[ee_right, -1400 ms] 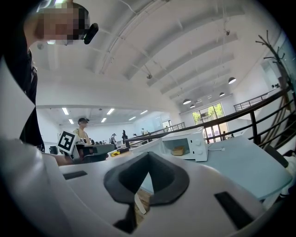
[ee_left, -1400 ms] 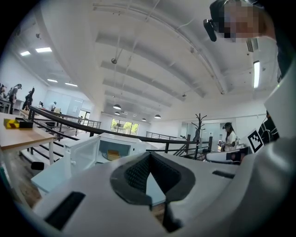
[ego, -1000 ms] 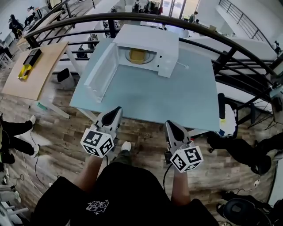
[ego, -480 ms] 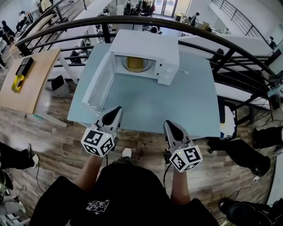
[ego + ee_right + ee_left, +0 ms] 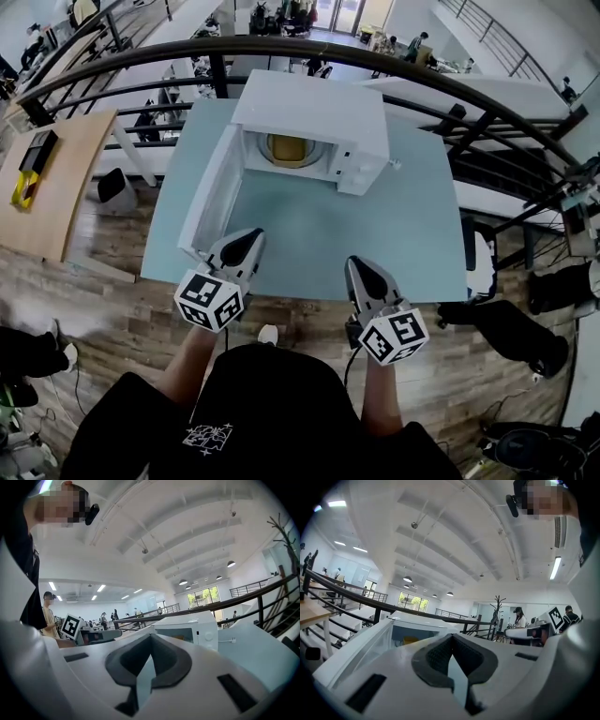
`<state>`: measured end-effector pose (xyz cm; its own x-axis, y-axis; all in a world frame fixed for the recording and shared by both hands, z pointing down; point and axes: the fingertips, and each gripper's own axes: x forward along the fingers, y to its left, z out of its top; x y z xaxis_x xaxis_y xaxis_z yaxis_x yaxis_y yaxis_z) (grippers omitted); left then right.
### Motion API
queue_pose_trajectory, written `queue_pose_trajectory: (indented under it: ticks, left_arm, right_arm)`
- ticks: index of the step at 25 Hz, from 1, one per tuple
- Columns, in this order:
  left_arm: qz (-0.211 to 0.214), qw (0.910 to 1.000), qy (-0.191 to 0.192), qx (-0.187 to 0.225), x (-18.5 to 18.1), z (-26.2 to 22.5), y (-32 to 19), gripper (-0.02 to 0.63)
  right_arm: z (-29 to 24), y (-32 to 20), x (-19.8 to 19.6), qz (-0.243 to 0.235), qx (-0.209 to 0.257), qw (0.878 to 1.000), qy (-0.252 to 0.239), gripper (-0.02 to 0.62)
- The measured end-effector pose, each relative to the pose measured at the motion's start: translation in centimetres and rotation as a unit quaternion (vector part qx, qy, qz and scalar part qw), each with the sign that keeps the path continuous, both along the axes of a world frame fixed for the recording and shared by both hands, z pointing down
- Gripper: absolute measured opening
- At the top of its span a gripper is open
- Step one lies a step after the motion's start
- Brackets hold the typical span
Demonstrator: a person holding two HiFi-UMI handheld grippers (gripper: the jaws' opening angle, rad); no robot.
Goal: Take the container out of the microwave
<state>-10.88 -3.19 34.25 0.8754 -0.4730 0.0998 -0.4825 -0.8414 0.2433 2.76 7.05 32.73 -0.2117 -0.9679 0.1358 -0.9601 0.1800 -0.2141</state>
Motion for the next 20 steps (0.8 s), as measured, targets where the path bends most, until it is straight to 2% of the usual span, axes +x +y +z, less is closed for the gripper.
queue_pose_trajectory:
  ticks: [8,13,20]
  left_arm:
    - [0.012,0.9999,0.006,-0.006,-0.3,0.6,-3.9,0.008]
    - [0.000,0.9999,0.014,-0.009,-0.8,0.7,-4.7,0.008]
    - [-0.004,0.9998,0.006,-0.017,-0.9,1.2,-4.8,0.008]
  right_arm:
    - [0.3,-3.5,-1.3,0.006,-0.005,1.000,0.002,0.005]
    - [0.8,-4.3,-1.2,0.009,-0.013,1.000,-0.006,0.005]
    - [1.3,-5.3,-1.3,-0.002,-0.017,0.999,-0.028,0.005]
